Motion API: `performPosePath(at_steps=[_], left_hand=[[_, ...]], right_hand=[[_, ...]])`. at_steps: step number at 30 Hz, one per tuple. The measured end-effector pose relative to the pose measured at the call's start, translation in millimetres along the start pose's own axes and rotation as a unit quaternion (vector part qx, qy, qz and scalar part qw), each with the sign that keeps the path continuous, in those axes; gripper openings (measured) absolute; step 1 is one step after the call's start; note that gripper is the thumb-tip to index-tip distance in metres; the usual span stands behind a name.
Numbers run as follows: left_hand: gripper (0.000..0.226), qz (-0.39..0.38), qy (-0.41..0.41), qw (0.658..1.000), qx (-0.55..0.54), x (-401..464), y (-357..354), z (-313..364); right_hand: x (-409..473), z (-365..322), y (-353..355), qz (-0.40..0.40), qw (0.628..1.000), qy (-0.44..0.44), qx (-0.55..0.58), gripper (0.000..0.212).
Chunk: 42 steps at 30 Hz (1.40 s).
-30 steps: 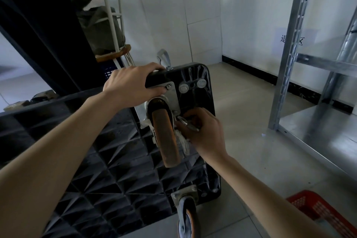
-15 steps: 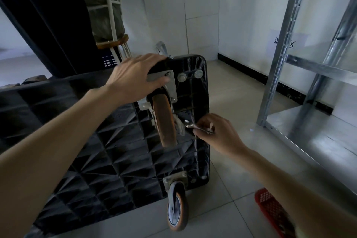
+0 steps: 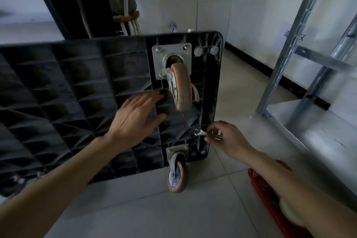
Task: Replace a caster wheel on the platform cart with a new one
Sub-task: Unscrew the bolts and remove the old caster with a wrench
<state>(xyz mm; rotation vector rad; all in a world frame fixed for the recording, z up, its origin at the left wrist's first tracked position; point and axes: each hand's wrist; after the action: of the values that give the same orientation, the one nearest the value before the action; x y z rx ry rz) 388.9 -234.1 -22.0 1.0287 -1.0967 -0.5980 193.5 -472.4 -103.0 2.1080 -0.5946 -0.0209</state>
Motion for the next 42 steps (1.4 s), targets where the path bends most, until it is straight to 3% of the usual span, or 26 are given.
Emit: performPosePath(at_steps=[4, 10, 17, 23, 31, 37, 42], left_hand=[[0.072, -0.12, 0.014, 0.992, -0.04, -54, -64, 22], [0.048, -0.269, 0.004, 0.96, -0.078, -121, -144, 57], [0.051, -0.329, -0.014, 0.941, -0.077, -138, -190, 90], [0.043, -0.341, 0.0, 0.935, -0.101, -148, -215, 97], [0.049, -0.324, 0.01, 0.94, -0.11, -148, -222, 91], [0.048, -0.288, 0.006, 0.953, -0.094, -136, -200, 82], [0.036, -0.223, 0.01, 0.972, -0.066, -105, -152, 62]], right_hand=[[-23, 25, -43, -0.066, 0.997, -0.051, -0.006, 0.017], [-76, 63, -111, -0.209, 0.972, -0.088, -0.054, 0.019], [-103, 86, -162, -0.244, 0.959, -0.128, -0.072, 0.019], [-108, 92, -188, -0.236, 0.959, -0.112, -0.106, 0.014], [-124, 91, -202, -0.199, 0.959, -0.121, -0.16, 0.025], [-111, 79, -175, -0.148, 0.971, -0.127, -0.138, 0.036], [-81, 63, -124, -0.069, 0.984, -0.095, -0.135, 0.029]])
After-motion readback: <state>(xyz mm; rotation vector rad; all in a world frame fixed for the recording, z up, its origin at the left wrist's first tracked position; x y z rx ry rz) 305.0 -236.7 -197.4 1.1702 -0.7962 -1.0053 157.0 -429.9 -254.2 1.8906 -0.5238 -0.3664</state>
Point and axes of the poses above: each hand's wrist, its own x-axis towards the middle knuckle, its own y-axis out of the back of the hand, z = x × y, and after that the axes turned 1 degree about -y, right-handed
